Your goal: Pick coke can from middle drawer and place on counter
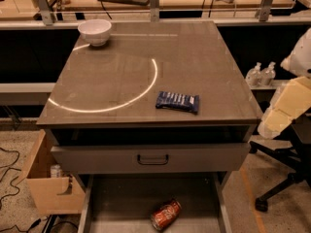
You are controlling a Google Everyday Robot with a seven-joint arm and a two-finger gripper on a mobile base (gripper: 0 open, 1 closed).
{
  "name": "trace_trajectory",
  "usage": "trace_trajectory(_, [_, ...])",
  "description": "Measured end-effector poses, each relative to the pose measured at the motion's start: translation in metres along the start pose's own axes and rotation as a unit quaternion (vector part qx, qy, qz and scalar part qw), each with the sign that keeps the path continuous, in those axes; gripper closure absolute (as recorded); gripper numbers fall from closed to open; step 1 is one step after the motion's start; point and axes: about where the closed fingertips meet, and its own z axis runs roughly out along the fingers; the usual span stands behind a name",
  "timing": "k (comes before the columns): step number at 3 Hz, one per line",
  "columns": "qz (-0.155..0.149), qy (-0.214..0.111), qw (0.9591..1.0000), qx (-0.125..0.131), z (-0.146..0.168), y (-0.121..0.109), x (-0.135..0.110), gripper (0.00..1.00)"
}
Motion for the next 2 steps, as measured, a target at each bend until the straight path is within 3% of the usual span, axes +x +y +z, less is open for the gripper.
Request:
trace_trajectory(1, [0.103,0.034,0.9939,-0.018,0.013,0.027,0.026,0.00])
trace_trajectory(2, [0.155,0.109,0.9811,-0.040,0.032,0.060,0.040,0.00])
